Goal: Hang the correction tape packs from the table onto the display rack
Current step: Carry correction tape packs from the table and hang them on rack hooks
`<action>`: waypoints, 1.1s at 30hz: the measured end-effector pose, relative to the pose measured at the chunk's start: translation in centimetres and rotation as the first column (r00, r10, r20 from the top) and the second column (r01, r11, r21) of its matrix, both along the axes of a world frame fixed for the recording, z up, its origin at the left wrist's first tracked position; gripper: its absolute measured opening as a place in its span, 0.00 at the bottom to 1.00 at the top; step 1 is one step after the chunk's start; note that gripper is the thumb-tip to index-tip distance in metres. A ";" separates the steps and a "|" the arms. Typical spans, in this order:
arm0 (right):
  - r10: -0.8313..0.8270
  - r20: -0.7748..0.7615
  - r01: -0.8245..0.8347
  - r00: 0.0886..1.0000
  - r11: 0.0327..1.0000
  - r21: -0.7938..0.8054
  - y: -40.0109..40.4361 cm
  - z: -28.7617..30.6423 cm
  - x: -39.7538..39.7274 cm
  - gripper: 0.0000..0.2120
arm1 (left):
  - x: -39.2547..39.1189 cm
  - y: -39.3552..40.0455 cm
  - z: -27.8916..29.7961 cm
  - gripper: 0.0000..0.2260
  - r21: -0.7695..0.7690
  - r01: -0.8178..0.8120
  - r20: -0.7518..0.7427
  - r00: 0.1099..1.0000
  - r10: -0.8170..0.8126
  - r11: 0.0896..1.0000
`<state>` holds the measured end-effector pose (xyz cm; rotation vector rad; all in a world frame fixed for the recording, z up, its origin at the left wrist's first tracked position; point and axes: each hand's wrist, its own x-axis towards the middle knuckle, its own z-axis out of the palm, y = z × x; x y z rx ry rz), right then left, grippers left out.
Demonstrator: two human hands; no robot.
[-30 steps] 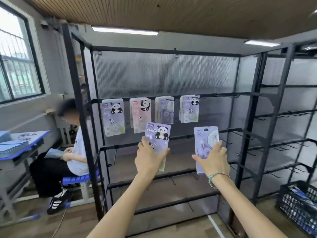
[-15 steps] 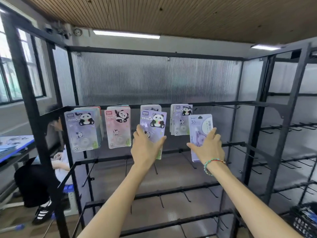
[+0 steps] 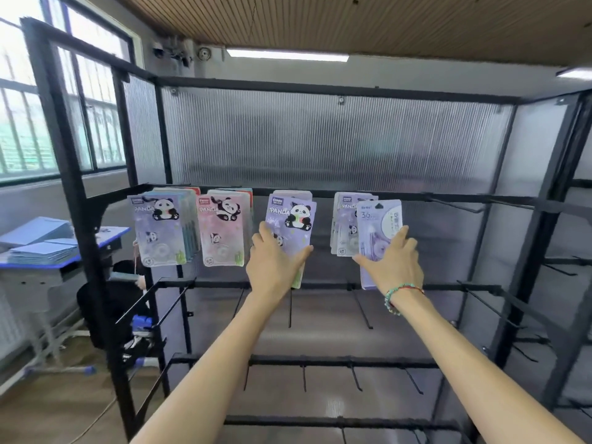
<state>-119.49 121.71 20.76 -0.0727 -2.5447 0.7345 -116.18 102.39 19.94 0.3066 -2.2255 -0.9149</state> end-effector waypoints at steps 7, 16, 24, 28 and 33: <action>0.048 0.039 -0.049 0.998 0.998 0.039 0.5 -0.4 -1.4 0.55 | -1.2 0.5 0.0 0.43 -0.014 -0.047 0.056 0.997 0.048 0.999; 0.073 0.036 -0.072 0.997 0.997 -0.012 0.0 -0.5 -3.6 0.62 | -3.1 0.6 -0.4 0.53 -0.041 -0.045 0.093 0.994 0.049 0.998; 0.033 0.045 -0.032 0.998 0.999 -0.013 -1.7 -0.9 -8.3 0.61 | -8.2 -0.4 -0.8 0.52 -0.025 -0.027 0.127 0.991 0.030 0.999; 0.007 0.043 -0.006 0.999 1.000 -0.004 -2.4 -1.0 -10.7 0.61 | -11.0 -0.8 -0.8 0.53 0.006 -0.016 0.135 0.991 0.015 1.000; -0.028 0.047 0.027 0.999 0.999 0.019 -2.9 -1.3 -12.4 0.60 | -12.6 -0.9 -0.9 0.52 0.043 0.005 0.133 0.991 -0.011 0.999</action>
